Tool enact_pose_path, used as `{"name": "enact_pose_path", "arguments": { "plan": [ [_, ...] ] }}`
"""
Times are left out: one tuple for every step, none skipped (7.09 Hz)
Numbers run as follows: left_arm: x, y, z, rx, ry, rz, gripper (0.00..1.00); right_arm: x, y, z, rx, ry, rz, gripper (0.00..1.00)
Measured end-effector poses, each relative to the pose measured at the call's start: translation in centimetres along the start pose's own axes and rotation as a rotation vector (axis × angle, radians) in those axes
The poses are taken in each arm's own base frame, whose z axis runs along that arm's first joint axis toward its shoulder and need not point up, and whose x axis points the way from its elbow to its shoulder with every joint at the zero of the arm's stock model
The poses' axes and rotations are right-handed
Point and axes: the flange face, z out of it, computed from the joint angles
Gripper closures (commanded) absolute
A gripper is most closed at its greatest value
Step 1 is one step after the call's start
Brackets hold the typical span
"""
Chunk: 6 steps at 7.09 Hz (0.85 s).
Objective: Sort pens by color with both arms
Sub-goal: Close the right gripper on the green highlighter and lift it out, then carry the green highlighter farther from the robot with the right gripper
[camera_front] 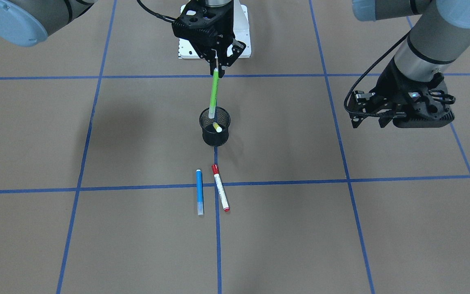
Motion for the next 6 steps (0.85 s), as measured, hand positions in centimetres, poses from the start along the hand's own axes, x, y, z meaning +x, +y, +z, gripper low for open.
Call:
{"name": "enact_pose_path", "arguments": {
  "plan": [
    [0.2, 0.1, 0.2, -0.003, 0.001, 0.003, 0.34, -1.0, -0.7, 0.0, 0.045, -0.064, -0.045, 1.00],
    [0.4, 0.3, 0.4, -0.007, 0.001, 0.006, 0.34, -2.5, -1.4, 1.2, 0.087, -0.131, -0.086, 1.00],
    [0.5, 0.4, 0.5, -0.009, 0.001, 0.008, 0.34, -4.0, -2.3, 3.3, 0.129, -0.175, -0.130, 1.00],
    [0.3, 0.6, 0.6, -0.011, 0.000, 0.010, 0.34, -5.2, -3.8, 5.7, 0.170, -0.198, -0.164, 1.00],
    [-0.1, 0.8, 0.9, -0.014, -0.002, 0.012, 0.34, -6.2, -5.5, 7.9, 0.200, -0.207, -0.187, 1.00],
    [-0.4, 1.0, 1.1, -0.015, -0.003, 0.013, 0.34, -6.9, -6.9, 9.5, 0.224, -0.200, -0.209, 1.00]
  ]
}}
